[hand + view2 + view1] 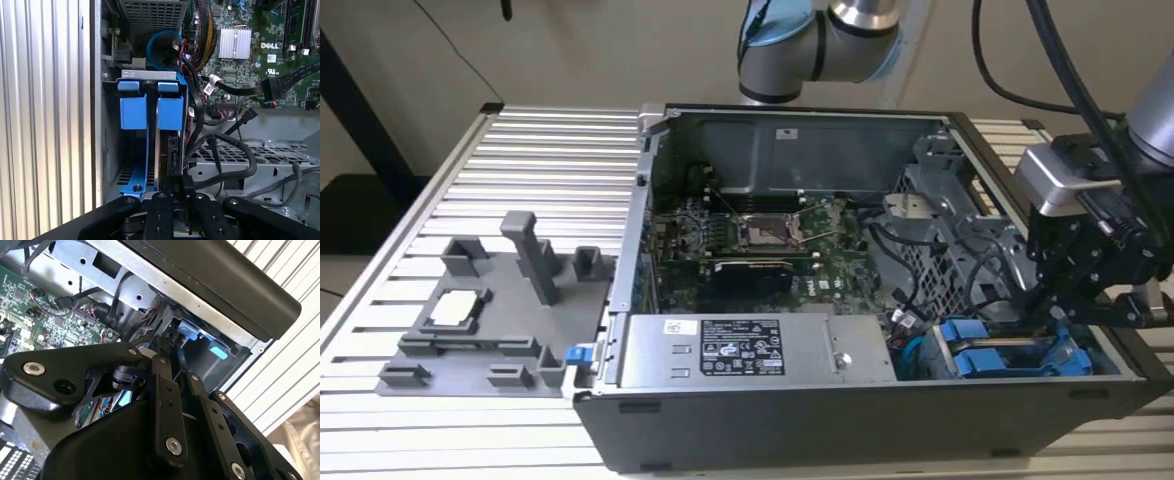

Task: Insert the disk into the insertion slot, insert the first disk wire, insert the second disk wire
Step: 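Insert the first disk wire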

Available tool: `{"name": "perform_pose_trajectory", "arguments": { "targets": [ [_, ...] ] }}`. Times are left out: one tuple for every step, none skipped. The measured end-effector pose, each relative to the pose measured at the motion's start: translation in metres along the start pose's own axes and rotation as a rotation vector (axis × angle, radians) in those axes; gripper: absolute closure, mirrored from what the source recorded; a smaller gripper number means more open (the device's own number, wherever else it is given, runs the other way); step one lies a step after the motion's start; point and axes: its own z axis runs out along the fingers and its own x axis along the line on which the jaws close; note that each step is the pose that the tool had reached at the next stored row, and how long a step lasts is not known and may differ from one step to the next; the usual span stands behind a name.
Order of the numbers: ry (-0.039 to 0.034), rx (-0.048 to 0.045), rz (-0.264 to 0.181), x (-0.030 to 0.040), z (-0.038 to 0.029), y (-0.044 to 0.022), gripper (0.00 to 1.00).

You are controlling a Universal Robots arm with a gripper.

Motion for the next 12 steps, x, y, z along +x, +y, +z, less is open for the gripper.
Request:
{"name": "perform_pose_trajectory", "arguments": {
  "targets": [
    [0.0002, 0.0000, 0.000, 0.0000, 0.0000, 0.0000, 0.81],
    [0.0002, 0.0000, 0.000, 0.0000, 0.0001, 0.0000, 0.81],
    [0.0001, 0.0000, 0.000, 0.0000, 0.0003, 0.0000, 0.81],
    [0.0000, 0.0000, 0.000, 0.0000, 0.0006, 0.0000, 0.81],
    [-0.0001, 0.0000, 0.001, 0.0000, 0.0009, 0.0001, 0.81],
    [0.0001, 0.0000, 0.002, 0.0000, 0.0012, 0.0001, 0.81],
    [0.0003, 0.0001, 0.004, 0.0000, 0.0014, 0.0001, 0.81],
    [0.0005, 0.0001, 0.005, 0.0000, 0.0016, 0.0001, 0.81],
    [0.0004, 0.0001, 0.006, 0.0000, 0.0018, 0.0001, 0.81],
    [0.0005, 0.0001, 0.007, 0.0000, 0.0020, 0.0001, 0.81],
    [0.0005, 0.0002, 0.007, 0.0001, 0.0022, 0.0001, 0.81],
    [0.0005, 0.0002, 0.008, 0.0000, 0.0025, 0.0001, 0.81]
  ]
}}
